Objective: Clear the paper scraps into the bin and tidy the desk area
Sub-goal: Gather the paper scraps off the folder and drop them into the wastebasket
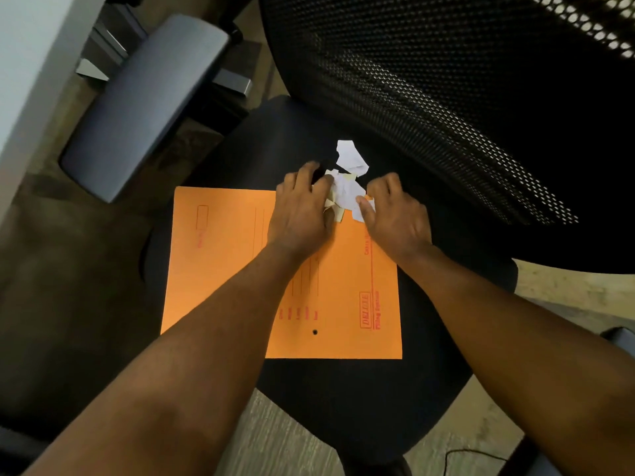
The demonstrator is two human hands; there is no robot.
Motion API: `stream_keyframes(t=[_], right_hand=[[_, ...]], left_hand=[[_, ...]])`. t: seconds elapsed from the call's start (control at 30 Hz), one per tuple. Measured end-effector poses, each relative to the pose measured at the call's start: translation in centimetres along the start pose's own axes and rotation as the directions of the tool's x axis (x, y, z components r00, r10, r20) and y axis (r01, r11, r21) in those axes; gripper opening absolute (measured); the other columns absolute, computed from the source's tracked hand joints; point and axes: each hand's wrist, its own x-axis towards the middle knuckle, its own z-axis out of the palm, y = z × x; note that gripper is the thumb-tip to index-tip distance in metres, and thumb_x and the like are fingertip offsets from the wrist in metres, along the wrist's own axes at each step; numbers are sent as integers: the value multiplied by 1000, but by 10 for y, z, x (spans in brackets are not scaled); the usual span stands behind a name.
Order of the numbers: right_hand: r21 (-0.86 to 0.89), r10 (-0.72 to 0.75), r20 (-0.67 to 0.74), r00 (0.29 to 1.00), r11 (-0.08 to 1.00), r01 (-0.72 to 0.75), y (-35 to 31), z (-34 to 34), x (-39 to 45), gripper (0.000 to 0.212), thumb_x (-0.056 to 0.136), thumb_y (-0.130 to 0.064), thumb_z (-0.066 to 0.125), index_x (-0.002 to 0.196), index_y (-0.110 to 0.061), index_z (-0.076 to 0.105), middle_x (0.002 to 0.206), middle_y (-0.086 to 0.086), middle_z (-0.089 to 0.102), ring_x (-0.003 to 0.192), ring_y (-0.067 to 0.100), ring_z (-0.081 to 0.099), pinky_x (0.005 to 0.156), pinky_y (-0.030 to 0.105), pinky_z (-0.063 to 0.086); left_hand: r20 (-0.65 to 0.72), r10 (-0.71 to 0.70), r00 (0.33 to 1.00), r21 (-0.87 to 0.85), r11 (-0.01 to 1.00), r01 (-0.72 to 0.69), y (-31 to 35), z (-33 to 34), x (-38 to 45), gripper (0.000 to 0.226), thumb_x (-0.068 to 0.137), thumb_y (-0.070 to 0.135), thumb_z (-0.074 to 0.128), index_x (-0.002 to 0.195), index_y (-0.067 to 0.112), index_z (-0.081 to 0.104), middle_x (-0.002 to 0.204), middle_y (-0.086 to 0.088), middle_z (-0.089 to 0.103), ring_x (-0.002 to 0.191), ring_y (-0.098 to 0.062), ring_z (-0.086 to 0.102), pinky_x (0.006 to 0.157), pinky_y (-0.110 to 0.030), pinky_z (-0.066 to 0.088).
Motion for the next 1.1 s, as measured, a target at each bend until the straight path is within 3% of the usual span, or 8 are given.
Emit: stream_keyframes(t=[0.13,0.33,0.5,0.63,0.7,0.83,0.97,1.1], right_hand=[[96,19,-93,996,995,-10,7,4,2,9,98,-18,49,100,-10,50,90,8,54,60,16,56,47,30,49],[329,220,-193,956,933,-148,4,-3,26,21,99,-19,51,116,-8,55,95,14,69,78,29,68,59,31,48],[377,278,16,960,888,-263,-3,-10,61,57,92,-59,50,132,-19,51,108,18,70,98,37,67,80,48,55],[279,108,159,981,948,-150,-15,-8,67,94,69,-86,45,136,-20,43,116,17,66,105,36,63,82,46,54],[224,18,166,986,973,-55,-17,-5,67,96,62,-90,41,130,-21,44,110,14,68,98,34,65,76,43,53],[122,-79,138,987,991,63,-13,4,58,64,81,-74,46,118,-22,45,106,9,62,85,29,64,67,39,50],[114,-82,40,996,990,77,-9,8,51,42,96,-53,45,111,-15,52,101,8,61,75,24,62,58,33,43],[210,-26,-92,995,977,45,-9,7,46,28,98,-36,52,101,-8,55,86,11,62,68,23,61,56,34,47]], left_hand=[[34,-61,998,-65,996,63,1,0,5,58,84,15,65,139,20,48,149,-9,46,131,-32,38,102,-45,35],[-139,-197,971,-297,943,149,1,-5,14,48,89,1,49,133,16,56,121,-11,63,114,-30,48,87,-35,42],[-230,-410,882,-491,832,259,3,-15,21,30,85,-8,49,104,6,68,100,-13,59,94,-24,55,73,-29,45],[-311,-442,841,-529,816,233,-3,-27,25,13,83,7,51,88,8,63,87,-7,59,79,-16,55,66,-36,48],[-247,-391,886,-446,858,255,-4,-30,24,17,81,24,56,95,14,61,87,-1,60,76,-14,57,61,-36,52],[154,-221,963,-113,964,239,-9,-30,17,68,70,67,68,124,27,57,109,0,68,93,-19,65,71,-35,55],[305,-255,917,17,965,263,-7,-30,26,89,53,63,85,125,24,51,117,-5,62,102,-27,60,68,-34,46],[285,-312,906,-41,941,336,8,-28,36,66,66,46,86,118,19,57,114,-5,59,100,-25,58,68,-36,50]])
